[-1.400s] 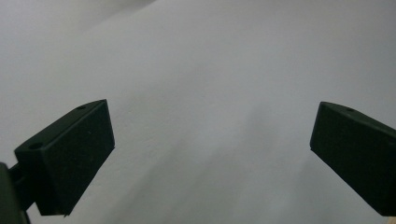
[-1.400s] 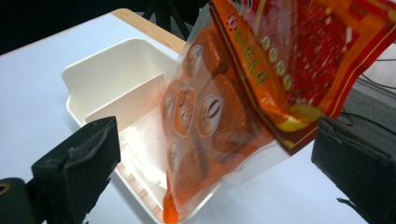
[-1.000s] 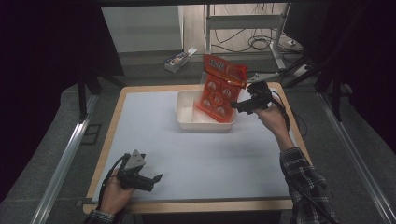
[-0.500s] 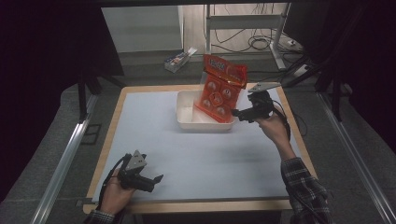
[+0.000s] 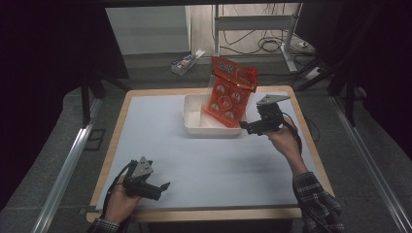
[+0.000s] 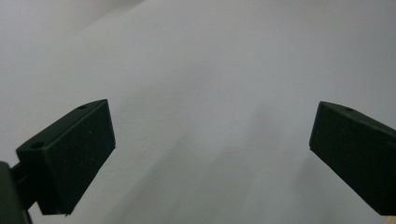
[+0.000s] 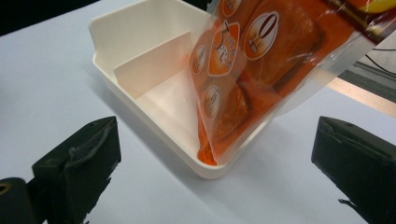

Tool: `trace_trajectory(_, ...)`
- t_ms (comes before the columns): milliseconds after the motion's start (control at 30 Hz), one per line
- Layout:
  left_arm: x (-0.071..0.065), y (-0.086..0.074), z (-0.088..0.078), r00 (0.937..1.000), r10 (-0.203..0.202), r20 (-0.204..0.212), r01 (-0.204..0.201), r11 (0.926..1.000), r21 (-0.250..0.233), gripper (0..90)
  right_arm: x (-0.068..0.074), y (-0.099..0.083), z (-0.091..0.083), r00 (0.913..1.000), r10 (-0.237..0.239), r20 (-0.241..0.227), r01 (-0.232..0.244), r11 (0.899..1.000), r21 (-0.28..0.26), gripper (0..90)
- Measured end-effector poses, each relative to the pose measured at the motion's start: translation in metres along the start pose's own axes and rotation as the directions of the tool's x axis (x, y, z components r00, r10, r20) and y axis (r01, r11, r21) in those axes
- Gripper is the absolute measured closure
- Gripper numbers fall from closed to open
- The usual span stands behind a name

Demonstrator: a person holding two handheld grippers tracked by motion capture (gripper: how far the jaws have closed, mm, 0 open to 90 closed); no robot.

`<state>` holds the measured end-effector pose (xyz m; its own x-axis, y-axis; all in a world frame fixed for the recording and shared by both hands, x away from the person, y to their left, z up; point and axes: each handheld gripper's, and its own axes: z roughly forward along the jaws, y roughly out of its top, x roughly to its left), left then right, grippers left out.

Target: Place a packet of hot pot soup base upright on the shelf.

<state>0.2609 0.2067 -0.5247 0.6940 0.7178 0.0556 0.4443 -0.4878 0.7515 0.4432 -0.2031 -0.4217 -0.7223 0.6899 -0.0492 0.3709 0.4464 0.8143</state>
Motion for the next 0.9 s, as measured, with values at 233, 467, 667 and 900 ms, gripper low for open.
trace_trajectory(233, -0.001, 0.0, 0.0, 1.0, 0.004, 0.0, -0.004, 1.0, -0.001, 0.1, 0.006, -0.007, -0.003, 0.9999, 0.01, -0.006, -0.01, 1.0, -0.003, 1.3)
trace_trajectory(467, -0.002, 0.001, 0.0, 1.0, 0.006, 0.001, -0.006, 1.0, -0.003, 0.3, 0.013, -0.012, -0.007, 0.9992, 0.023, -0.034, -0.024, 0.999, -0.021, 1.3)
trace_trajectory(667, -0.002, 0.001, 0.0, 1.0, 0.009, 0.003, -0.009, 1.0, -0.003, 0.5, 0.02, -0.017, -0.013, 0.9992, 0.012, -0.039, -0.013, 0.999, -0.034, 1.3)
trace_trajectory(900, -0.003, 0.001, 0.0, 0.9999, 0.016, 0.001, -0.016, 0.9999, -0.004, 0.7, 0.027, -0.025, -0.022, 0.9981, -0.005, -0.062, 0.002, 0.999, -0.053, 1.0)
